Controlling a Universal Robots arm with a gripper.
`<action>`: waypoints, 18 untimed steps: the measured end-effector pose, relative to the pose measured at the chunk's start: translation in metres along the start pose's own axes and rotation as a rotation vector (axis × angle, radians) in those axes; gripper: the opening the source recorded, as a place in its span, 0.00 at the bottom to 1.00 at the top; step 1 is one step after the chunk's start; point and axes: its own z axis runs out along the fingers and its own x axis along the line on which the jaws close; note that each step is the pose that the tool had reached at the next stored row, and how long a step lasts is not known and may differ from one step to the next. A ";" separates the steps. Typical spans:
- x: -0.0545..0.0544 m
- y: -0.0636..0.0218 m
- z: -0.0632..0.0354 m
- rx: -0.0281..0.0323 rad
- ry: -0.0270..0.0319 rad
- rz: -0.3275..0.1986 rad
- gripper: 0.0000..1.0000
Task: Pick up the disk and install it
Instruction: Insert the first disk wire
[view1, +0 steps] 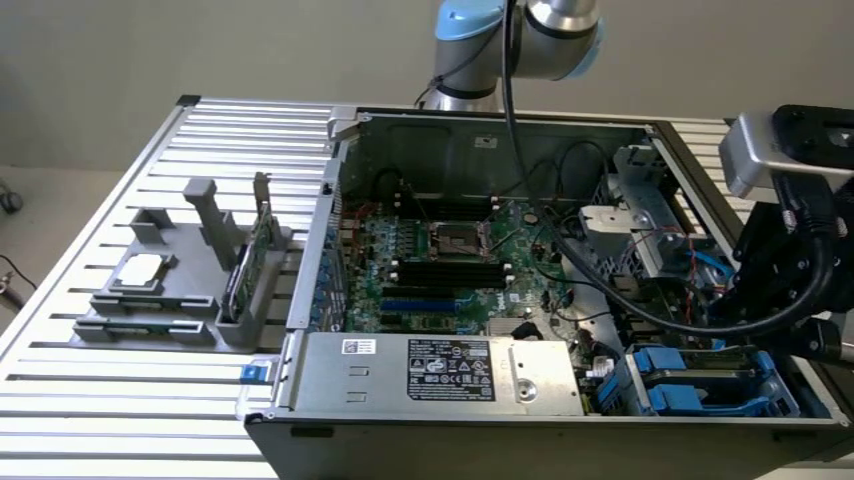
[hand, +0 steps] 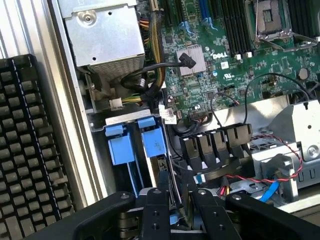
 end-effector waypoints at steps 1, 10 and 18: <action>0.000 0.0000 0.0002 0.0009 -0.0001 0.012 0.25; 0.000 0.0000 0.0014 0.0061 -0.0002 0.113 0.25; 0.000 0.0000 0.0022 0.0084 0.0005 0.196 0.25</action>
